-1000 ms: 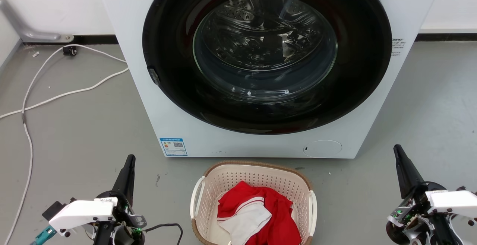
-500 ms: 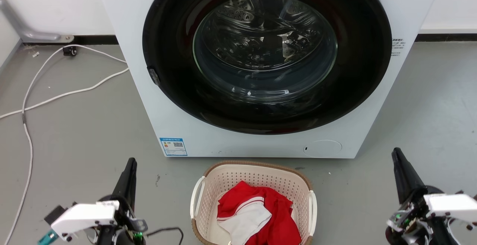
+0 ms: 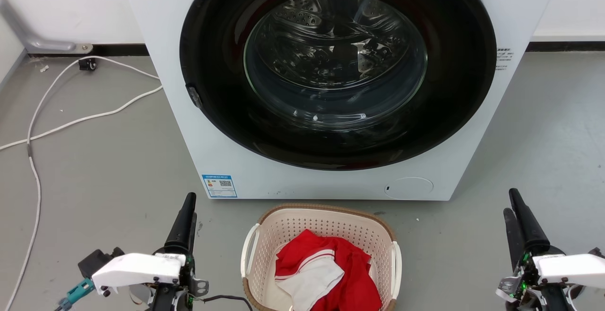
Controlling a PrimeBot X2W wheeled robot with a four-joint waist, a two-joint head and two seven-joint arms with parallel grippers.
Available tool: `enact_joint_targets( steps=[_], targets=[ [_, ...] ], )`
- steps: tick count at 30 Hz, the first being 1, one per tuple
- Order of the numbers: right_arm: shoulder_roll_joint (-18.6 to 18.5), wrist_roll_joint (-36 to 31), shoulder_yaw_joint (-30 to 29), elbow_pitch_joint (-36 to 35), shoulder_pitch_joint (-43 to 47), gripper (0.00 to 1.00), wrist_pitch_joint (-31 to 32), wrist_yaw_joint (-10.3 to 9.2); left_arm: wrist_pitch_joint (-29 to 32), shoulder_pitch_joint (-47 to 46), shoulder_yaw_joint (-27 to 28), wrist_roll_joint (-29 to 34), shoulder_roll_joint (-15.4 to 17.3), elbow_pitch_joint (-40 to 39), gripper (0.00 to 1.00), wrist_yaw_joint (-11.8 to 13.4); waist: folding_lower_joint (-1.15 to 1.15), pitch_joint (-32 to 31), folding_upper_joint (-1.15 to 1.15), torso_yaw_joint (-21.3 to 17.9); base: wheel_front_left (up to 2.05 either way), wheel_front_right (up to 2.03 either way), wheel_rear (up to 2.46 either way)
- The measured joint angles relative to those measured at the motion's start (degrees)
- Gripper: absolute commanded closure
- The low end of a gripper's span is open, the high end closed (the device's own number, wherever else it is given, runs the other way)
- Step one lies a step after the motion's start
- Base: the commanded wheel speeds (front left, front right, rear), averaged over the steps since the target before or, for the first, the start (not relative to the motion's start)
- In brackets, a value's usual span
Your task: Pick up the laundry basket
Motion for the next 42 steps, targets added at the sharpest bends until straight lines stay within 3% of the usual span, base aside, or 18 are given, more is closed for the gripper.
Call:
enact_joint_targets(
  steps=[20,42],
  targets=[
    [-0.34,-29.55,-0.11,-3.47,1.11,0.00,-4.53,0.00,-4.38,-1.88,-5.08,26.08,-0.03,-1.36,0.00,1.22,0.00,0.04,0.00,0.03,0.00,0.00,0.00],
    [-0.85,-49.35,0.74,-5.75,1.95,0.00,-6.46,0.00,-8.14,-3.86,-9.65,44.88,-0.02,0.23,0.00,2.35,0.00,-0.09,0.00,0.35,0.00,0.00,0.00]
  ],
)
